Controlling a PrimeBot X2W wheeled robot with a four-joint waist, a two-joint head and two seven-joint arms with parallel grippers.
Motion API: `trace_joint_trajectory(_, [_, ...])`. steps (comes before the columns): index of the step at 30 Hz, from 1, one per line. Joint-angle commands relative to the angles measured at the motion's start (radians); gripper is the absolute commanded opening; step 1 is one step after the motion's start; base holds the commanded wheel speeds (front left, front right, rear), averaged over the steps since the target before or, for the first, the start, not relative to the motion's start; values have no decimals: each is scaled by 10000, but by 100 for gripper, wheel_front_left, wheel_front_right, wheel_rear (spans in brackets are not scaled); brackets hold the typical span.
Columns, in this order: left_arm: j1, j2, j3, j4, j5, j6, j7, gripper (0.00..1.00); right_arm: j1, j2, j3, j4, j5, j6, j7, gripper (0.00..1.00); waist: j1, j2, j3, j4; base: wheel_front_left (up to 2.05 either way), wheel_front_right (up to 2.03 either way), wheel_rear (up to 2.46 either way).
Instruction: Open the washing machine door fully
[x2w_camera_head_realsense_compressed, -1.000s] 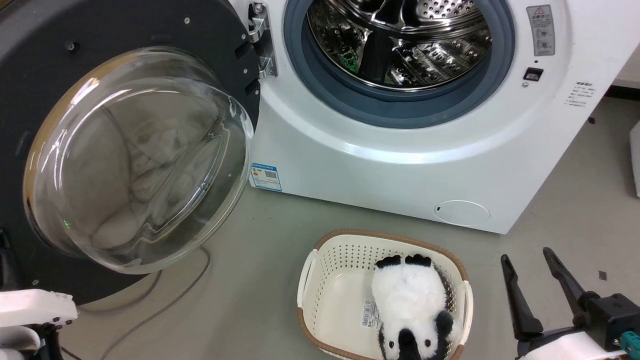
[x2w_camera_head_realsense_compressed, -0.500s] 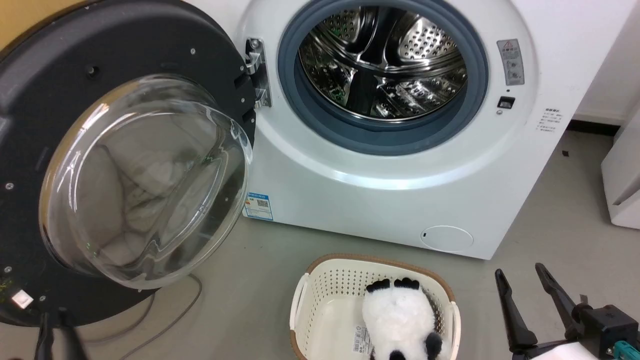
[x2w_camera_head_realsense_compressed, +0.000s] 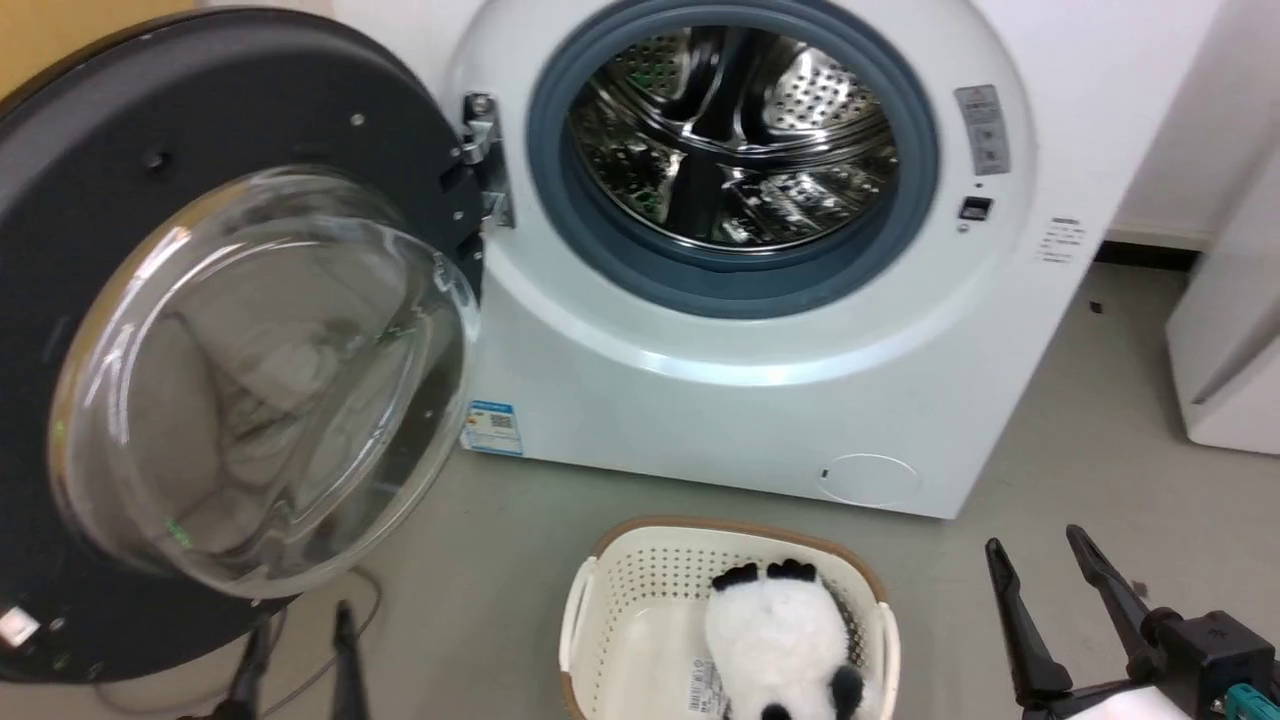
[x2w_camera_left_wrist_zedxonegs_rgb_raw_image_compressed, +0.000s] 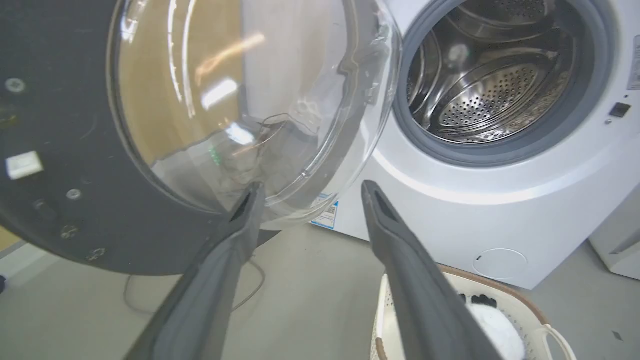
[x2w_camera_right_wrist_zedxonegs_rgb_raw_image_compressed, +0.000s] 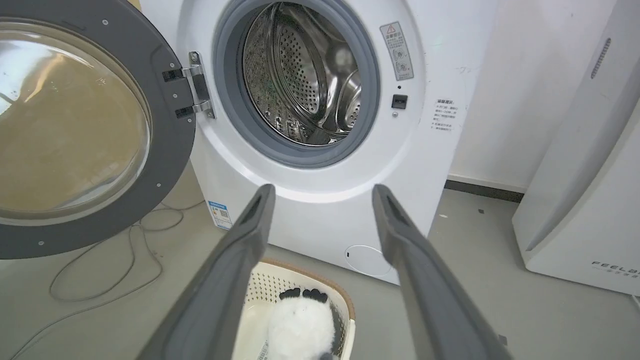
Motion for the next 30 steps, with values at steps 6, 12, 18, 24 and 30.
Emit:
trace_joint_trajectory(6, [-312, -45, -553, -262, 260, -6, 117, 100, 10, 28, 81, -12, -121, 8, 15, 100, 0, -1, -17, -875, 0, 0, 0])
trace_joint_trajectory(12, [-606, 121, -747, -366, 398, -67, 268, 100, -11, 28, 140, -5, -252, 8, 78, 100, 0, -1, -7, -1654, 0, 0, 0])
trace_joint_trajectory(18, [-718, 238, -841, -463, 412, -92, 447, 100, -2, 28, 225, -16, -326, 8, 122, 100, 0, -1, 25, -2136, 0, 0, 0])
trace_joint_trajectory(24, [-708, 298, -872, -638, 327, -108, 555, 100, -18, 28, 219, 55, -280, 8, 99, 100, 0, -1, 56, -2335, 0, 0, 0])
trace_joint_trajectory(30, [-723, 372, -913, -795, 301, -96, 656, 100, -87, 28, 244, 158, -222, 8, 35, 100, 0, -1, 139, -2387, 0, 0, 0])
